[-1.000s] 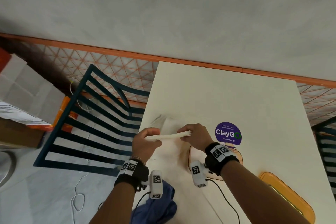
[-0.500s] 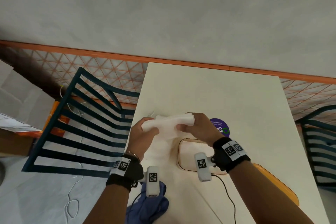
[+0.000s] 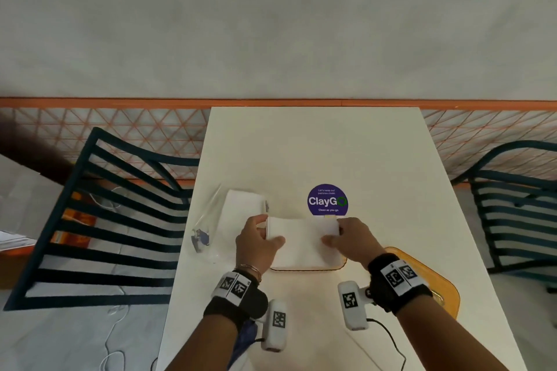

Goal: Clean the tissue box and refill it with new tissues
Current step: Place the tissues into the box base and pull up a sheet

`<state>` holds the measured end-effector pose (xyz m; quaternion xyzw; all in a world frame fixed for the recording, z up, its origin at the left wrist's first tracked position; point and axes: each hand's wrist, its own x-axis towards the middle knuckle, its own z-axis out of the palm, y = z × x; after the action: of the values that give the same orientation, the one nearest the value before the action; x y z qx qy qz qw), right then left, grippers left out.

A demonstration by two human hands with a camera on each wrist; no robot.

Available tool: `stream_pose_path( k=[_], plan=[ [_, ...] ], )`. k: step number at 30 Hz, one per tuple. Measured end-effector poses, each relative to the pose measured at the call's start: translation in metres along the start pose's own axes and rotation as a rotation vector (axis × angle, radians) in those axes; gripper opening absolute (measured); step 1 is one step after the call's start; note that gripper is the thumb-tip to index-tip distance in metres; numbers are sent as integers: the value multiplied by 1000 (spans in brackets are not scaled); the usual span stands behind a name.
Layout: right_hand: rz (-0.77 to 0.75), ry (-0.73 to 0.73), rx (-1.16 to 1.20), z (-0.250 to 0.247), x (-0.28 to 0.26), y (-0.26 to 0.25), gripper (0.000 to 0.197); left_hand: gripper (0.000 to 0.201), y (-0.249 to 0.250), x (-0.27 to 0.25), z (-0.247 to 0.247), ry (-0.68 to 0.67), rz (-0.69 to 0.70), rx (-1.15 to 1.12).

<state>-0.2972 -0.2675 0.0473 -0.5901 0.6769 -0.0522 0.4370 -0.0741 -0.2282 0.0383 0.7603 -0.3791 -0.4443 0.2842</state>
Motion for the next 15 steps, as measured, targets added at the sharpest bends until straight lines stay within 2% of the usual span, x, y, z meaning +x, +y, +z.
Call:
stream_pose_path(
  k=[4, 8, 11, 13, 15],
  plan=[
    [-27, 72, -116, 4, 1, -1, 16, 66, 2, -4, 9, 2, 78, 136],
    [-9, 83, -171, 7, 4, -1, 15, 69, -3, -4, 15, -19, 141, 244],
    [3, 89, -254, 8, 6, -4, 25, 67, -3, -4, 16, -7, 191, 319],
    [27, 122, -288, 7, 6, -6, 32, 62, -3, -7, 16, 34, 253, 413],
    [40, 178, -320, 5, 5, -5, 36, 48, -1, -12, 14, 116, 344, 505]
  ],
)
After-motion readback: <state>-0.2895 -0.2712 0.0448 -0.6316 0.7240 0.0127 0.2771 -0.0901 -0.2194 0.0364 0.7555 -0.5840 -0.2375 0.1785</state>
